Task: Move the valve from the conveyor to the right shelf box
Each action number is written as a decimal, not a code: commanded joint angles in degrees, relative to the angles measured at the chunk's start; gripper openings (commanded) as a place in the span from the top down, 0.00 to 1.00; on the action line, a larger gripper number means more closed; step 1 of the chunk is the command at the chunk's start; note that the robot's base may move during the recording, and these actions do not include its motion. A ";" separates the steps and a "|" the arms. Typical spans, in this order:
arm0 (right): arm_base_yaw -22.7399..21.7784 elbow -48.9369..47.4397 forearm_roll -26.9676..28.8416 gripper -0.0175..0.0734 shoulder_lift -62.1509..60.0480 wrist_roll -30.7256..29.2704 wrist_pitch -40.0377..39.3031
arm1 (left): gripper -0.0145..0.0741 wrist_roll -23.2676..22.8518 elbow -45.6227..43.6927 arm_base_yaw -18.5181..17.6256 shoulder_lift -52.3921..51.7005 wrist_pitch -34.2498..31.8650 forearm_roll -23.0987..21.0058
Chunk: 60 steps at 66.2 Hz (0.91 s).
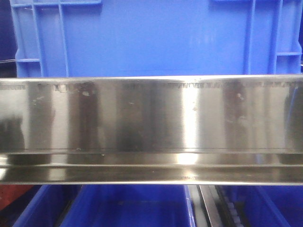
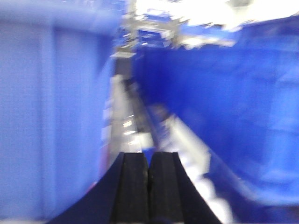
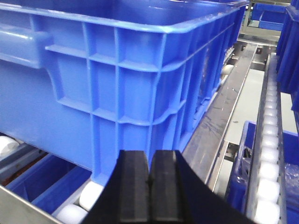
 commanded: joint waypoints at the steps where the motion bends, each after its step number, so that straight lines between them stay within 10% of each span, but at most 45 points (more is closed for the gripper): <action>1: 0.05 -0.06 -0.41 0.98 -0.34 -0.01 -1.26 | 0.96 2.32 2.78 1.76 -0.39 -4.13 -0.54; 14: 0.05 -0.06 -0.41 0.98 -0.34 -0.01 -1.26 | 0.96 2.57 7.26 3.79 -0.39 -12.99 -0.83; 60: 0.05 -0.06 -0.41 0.98 -0.34 -0.01 -1.26 | 0.96 2.57 7.26 3.79 -0.39 -12.51 -0.94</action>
